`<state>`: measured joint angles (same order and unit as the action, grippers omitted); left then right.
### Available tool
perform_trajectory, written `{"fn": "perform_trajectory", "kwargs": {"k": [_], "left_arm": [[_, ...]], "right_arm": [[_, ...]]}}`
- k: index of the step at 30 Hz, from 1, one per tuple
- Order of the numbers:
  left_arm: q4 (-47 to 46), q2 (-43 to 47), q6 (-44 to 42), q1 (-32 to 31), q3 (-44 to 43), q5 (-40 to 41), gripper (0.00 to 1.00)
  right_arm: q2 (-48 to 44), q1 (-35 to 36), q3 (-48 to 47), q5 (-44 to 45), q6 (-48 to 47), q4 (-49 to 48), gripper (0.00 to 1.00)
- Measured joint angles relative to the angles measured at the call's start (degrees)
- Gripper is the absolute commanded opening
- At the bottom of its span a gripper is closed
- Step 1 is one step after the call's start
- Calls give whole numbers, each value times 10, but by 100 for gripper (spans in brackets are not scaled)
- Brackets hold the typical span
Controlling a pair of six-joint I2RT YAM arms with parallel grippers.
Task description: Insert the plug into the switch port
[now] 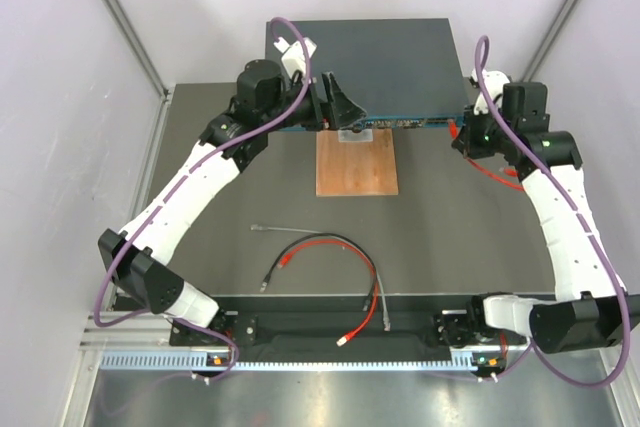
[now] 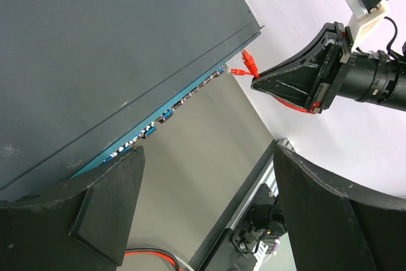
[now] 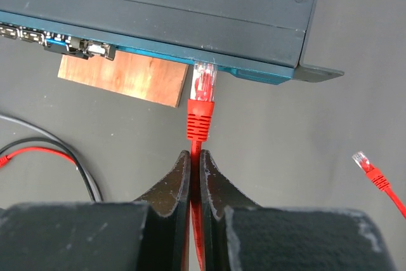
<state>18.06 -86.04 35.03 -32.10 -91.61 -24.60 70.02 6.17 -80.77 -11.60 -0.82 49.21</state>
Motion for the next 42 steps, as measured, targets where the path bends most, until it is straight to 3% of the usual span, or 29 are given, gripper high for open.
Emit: {"fn": "perform_trajectory", "kwargs": {"k": [22, 42], "left_arm": [[-1, -10, 4, 14, 0, -13, 87], [-4, -12, 7, 16, 0, -15, 87]], "right_arm": [[10, 0, -22, 7, 26, 11, 0], [9, 28, -14, 64, 42, -13, 0]]}}
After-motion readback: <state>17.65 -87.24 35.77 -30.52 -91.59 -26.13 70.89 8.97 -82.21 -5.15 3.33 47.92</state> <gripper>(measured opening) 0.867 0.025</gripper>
